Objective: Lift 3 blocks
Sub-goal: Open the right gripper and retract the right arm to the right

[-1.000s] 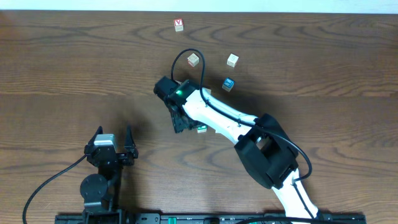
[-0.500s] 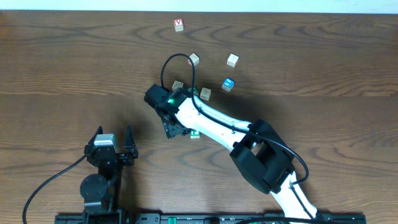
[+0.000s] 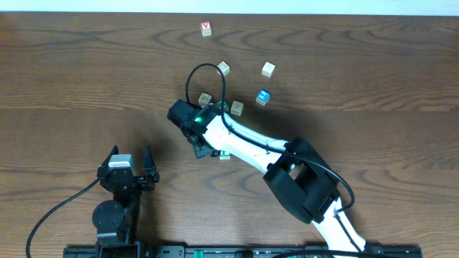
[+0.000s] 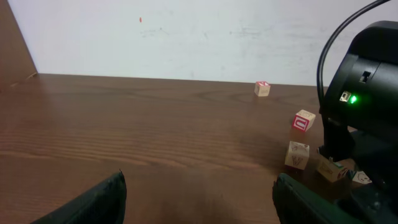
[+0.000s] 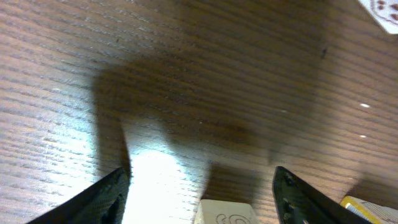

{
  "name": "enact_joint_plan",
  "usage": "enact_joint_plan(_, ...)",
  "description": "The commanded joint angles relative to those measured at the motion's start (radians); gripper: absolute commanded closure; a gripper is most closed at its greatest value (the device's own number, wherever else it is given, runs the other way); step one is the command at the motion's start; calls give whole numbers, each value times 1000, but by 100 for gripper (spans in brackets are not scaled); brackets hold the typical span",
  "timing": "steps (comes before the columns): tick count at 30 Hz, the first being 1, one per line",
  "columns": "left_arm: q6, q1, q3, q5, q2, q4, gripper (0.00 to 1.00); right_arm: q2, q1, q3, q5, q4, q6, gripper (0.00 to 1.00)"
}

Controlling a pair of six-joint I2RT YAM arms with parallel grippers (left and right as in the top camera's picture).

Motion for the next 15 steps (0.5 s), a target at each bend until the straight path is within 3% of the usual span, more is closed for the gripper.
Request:
enact_joint_plan(1, 0, 5, -12, 20, -2, -41, 25, -17, -13, 29, 36, -12, -81, 18)
enact_joint_plan(3, 0, 5, -12, 20, -2, -41, 24, -32, -20, 53, 36, -22, -107, 12)
enact_joint_plan(6, 0, 5, -12, 20, -2, -41, 24, -56, -29, 97, 40, -43, -130, 16)
enact_joint_plan(7, 0, 5, -12, 20, -2, -41, 24, -65, -31, 114, 40, -56, -138, 22)
enact_joint_plan(9, 0, 5, -12, 20, -2, -41, 24, -93, -36, 169, 40, -108, -143, 44)
enact_joint_plan(10, 0, 5, -12, 20, -2, -41, 24, -121, -42, 211, 40, -151, -152, 67)
enact_joint_plan(11, 0, 5, -12, 20, -2, -41, 24, -143, -45, 239, 43, -179, -163, 76)
enact_joint_plan(13, 0, 5, -12, 20, -2, -41, 24, -212, -58, 293, 75, -234, -174, 86)
enact_joint_plan(15, 0, 5, -12, 20, -2, -41, 24, -297, -71, 317, 118, -263, -185, 86)
